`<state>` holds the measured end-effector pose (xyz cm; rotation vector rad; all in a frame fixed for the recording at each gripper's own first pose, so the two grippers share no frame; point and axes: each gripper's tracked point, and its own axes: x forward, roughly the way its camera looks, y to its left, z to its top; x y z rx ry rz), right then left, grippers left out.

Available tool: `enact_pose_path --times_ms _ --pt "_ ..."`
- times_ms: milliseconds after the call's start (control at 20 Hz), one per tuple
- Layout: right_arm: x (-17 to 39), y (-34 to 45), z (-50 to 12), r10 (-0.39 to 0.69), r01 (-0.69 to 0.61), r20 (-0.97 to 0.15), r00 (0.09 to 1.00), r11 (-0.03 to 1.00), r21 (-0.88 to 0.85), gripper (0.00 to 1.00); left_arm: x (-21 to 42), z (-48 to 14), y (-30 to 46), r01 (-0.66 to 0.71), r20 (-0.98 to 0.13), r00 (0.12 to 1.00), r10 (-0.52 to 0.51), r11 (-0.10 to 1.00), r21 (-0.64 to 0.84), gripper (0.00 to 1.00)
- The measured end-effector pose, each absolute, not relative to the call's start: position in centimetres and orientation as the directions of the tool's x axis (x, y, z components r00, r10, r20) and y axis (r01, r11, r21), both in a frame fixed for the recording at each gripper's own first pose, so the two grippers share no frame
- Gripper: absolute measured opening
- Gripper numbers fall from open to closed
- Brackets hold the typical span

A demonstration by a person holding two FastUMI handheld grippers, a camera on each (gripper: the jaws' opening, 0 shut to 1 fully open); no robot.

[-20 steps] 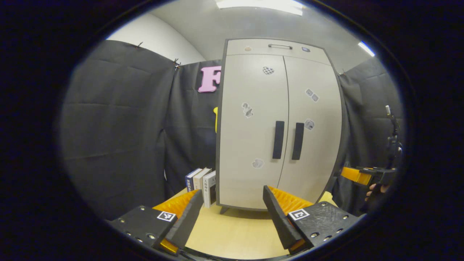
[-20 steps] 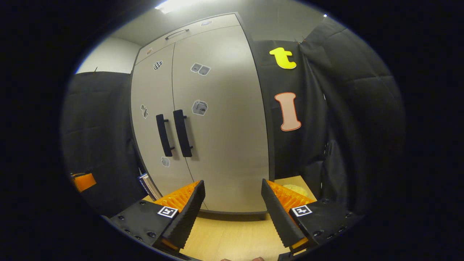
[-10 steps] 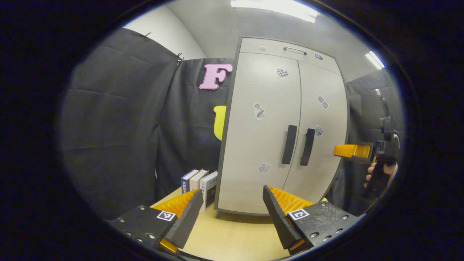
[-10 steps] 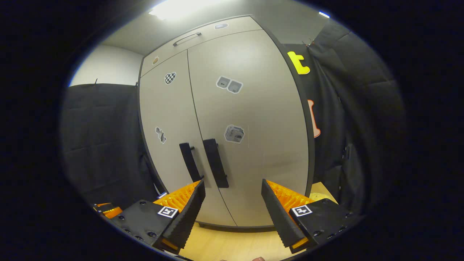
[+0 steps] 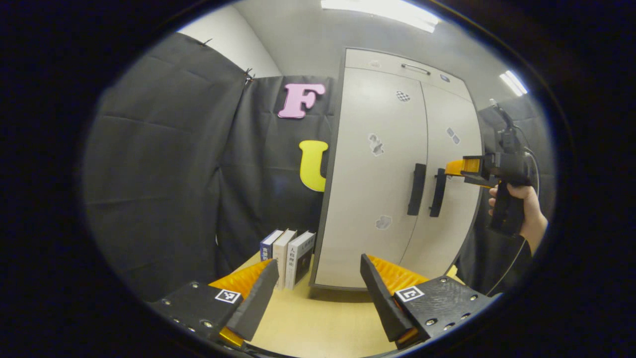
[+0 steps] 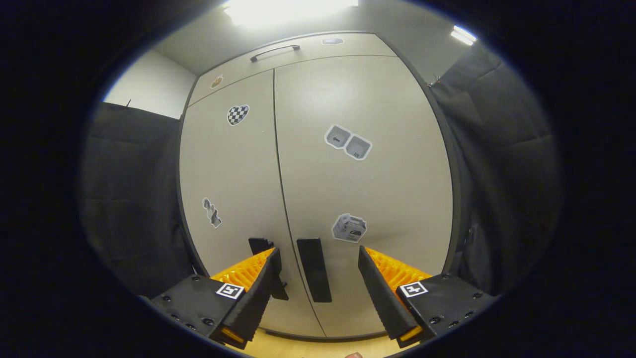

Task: Open the right door of the double-door shoe cabinet with the right hand, and open the left door with the left hand.

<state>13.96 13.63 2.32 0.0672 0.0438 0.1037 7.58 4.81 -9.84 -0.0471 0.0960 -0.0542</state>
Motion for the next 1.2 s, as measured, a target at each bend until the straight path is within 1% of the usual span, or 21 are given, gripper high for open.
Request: enact_pose_path --times_ms 100,150,200,250,350,500,550,600,650,750,800,850,900,950,1000,1050,1100,1150,1200 --pt "15.1 13.5 1.4 0.079 -0.074 -0.058 0.995 0.994 0.082 0.98 7.8 -10.4 6.3 0.048 -0.084 0.995 -0.052 0.997 -0.057 0.96" --pt "15.7 13.4 1.0 0.064 -0.059 -0.058 0.996 0.995 0.079 0.92 7.9 -10.8 6.9 0.045 -0.087 0.995 -0.05 0.997 -0.058 0.96" --pt "16.3 13.0 0.6 0.041 -0.037 -0.059 0.997 0.997 0.064 0.91 8.1 -11.5 7.5 0.04 -0.101 0.994 -0.046 0.997 -0.061 0.96" --pt "16.8 12.9 0.1 0.024 -0.02 -0.068 0.997 0.999 0.05 0.96 8.2 -11.8 7.9 0.037 -0.109 0.993 -0.044 0.997 -0.065 0.96" --pt "17.4 13.3 -0.8 0.026 -0.021 -0.092 0.995 0.998 0.055 0.94 8.4 -11.7 8.5 0.046 -0.106 0.993 -0.054 0.996 -0.074 0.97" --pt "17.9 14.1 -1.0 0.027 -0.02 -0.098 0.995 0.998 0.067 0.94 8.7 -12.2 9.5 0.059 -0.115 0.991 -0.068 0.995 -0.074 0.96" --pt "17.9 14.3 -0.9 0.025 -0.018 -0.094 0.995 0.997 0.074 0.87 8.9 -12.5 9.6 0.066 -0.12 0.99 -0.076 0.995 -0.079 0.96" --pt "18.0 14.2 -0.8 0.012 -0.005 -0.094 0.995 0.997 0.075 0.69 9.2 -12.9 9.6 0.071 -0.128 0.988 -0.082 0.994 -0.086 0.96" --pt "18.2 14.4 -0.7 0.012 -0.005 -0.093 0.996 0.997 0.074 0.63 9.3 -13.3 9.5 0.076 -0.134 0.987 -0.088 0.993 -0.095 0.96" --pt "18.5 14.7 -0.7 0.011 -0.004 -0.106 0.994 0.998 0.067 0.59 9.4 -13.5 9.2 0.088 -0.143 0.984 -0.103 0.99 -0.109 0.96" --pt "18.6 14.8 -0.7 0.009 -0.002 -0.108 0.994 0.998 0.061 0.53 9.3 -13.7 9.1 0.093 -0.144 0.984 -0.109 0.989 -0.111 0.96" --pt "18.8 14.9 -0.7 0.004 0.002 -0.11 0.994 0.998 0.056 0.5 9.3 -13.7 8.8 0.101 -0.144 0.983 -0.116 0.989 -0.111 0.96" --pt "18.9 15.0 -0.9 0.002 0.005 -0.119 0.993 0.999 0.054 0.41 9.3 -13.8 8.6 0.107 -0.146 0.982 -0.122 0.988 -0.107 0.97" --pt "19.0 15.2 -1.3 0.004 0.005 -0.136 0.991 0.998 0.059 0.41 9.2 -13.9 8.6 0.11 -0.149 0.981 -0.125 0.989 -0.102 0.96" --pt "19.0 15.3 -1.7 0.004 0.006 -0.159 0.987 0.998 0.062 0.5 9.0 -13.9 8.7 0.112 -0.15 0.981 -0.126 0.989 -0.097 0.96" --pt "18.9 14.7 -2.1 -0.025 0.034 -0.182 0.983 0.998 0.047 0.41 8.9 -13.9 8.7 0.115 -0.148 0.981 -0.127 0.989 -0.09 0.96" --pt "19.1 14.4 -1.6 -0.033 0.039 -0.166 0.986 0.999 0.033 0.42 8.8 -13.8 8.8 0.116 -0.145 0.981 -0.127 0.99 -0.082 0.96" --pt "19.1 14.5 -2.1 -0.032 0.037 -0.175 0.984 0.999 0.023 0.36 8.8 -13.9 9.2 0.112 -0.145 0.982 -0.121 0.991 -0.069 0.96" --pt "19.1 14.5 -2.0 -0.031 0.034 -0.17 0.985 0.999 0.017 0.33 8.8 -14.0 9.6 0.106 -0.147 0.983 -0.114 0.993 -0.056 0.96"
